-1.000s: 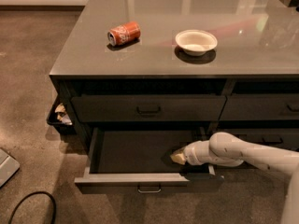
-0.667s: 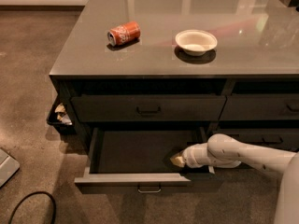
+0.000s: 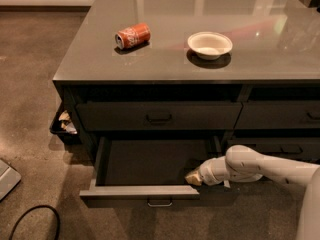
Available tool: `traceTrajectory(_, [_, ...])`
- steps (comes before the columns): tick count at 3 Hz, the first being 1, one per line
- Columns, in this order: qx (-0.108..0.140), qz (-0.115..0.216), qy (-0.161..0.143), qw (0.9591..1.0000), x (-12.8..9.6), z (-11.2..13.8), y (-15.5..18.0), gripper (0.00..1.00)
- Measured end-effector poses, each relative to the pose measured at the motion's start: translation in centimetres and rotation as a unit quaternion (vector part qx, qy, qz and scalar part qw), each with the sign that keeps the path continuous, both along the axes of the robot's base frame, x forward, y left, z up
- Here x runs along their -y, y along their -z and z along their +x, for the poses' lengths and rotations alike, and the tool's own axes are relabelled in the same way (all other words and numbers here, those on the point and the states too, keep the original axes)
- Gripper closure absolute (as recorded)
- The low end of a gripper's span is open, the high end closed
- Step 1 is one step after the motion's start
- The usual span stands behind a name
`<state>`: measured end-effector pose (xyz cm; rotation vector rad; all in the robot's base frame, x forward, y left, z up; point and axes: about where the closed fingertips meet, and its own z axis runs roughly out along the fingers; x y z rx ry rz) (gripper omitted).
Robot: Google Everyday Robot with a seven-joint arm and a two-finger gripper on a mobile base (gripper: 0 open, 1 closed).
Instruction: Open middle drawer
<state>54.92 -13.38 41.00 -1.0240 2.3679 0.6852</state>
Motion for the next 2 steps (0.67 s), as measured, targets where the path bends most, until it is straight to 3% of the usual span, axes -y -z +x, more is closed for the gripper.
traceTrajectory(2, [-0.006,-0.017,-0.027,0.9995,0.79,-1.58,-0.88,0.17])
